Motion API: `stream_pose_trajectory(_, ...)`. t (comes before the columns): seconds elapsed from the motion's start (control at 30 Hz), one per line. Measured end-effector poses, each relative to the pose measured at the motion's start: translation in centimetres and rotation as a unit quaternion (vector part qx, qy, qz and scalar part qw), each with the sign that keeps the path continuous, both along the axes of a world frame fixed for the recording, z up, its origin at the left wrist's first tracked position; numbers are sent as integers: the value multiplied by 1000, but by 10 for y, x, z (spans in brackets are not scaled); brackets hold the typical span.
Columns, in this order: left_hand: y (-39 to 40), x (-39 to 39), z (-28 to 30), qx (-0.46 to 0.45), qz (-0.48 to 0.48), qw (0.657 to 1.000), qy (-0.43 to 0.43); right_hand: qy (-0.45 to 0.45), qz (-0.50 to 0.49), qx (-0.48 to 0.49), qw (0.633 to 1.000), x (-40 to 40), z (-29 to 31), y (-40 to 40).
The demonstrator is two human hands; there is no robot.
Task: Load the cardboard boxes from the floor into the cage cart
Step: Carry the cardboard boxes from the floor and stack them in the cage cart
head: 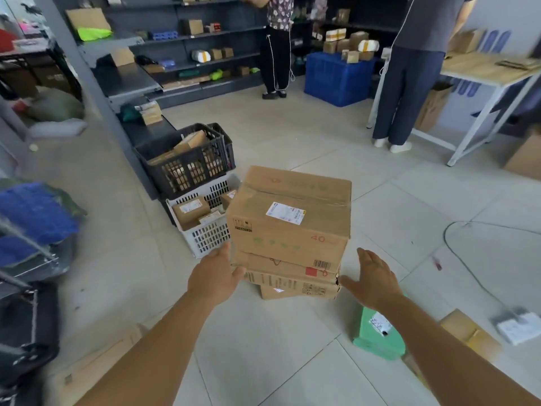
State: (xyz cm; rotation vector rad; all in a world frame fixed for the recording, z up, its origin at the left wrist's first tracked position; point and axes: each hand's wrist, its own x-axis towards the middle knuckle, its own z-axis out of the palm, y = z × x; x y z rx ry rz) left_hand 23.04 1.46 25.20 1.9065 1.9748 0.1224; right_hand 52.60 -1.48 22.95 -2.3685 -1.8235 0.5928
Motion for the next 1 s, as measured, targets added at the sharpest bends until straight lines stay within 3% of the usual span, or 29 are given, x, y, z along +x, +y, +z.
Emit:
stream_pose_trajectory(0.37,180,19,-46,-61,2,997,37,48,-64,-42,996,45,-54,165)
stream_pose_trajectory(0.53,253,30,-70,-101,33,994,-19,78,-104,-71,989,58,-80,234)
stream_pose_trajectory(1.0,407,13,-156,-146,48,988,-19,108,-261,-114,952,67,-151,336)
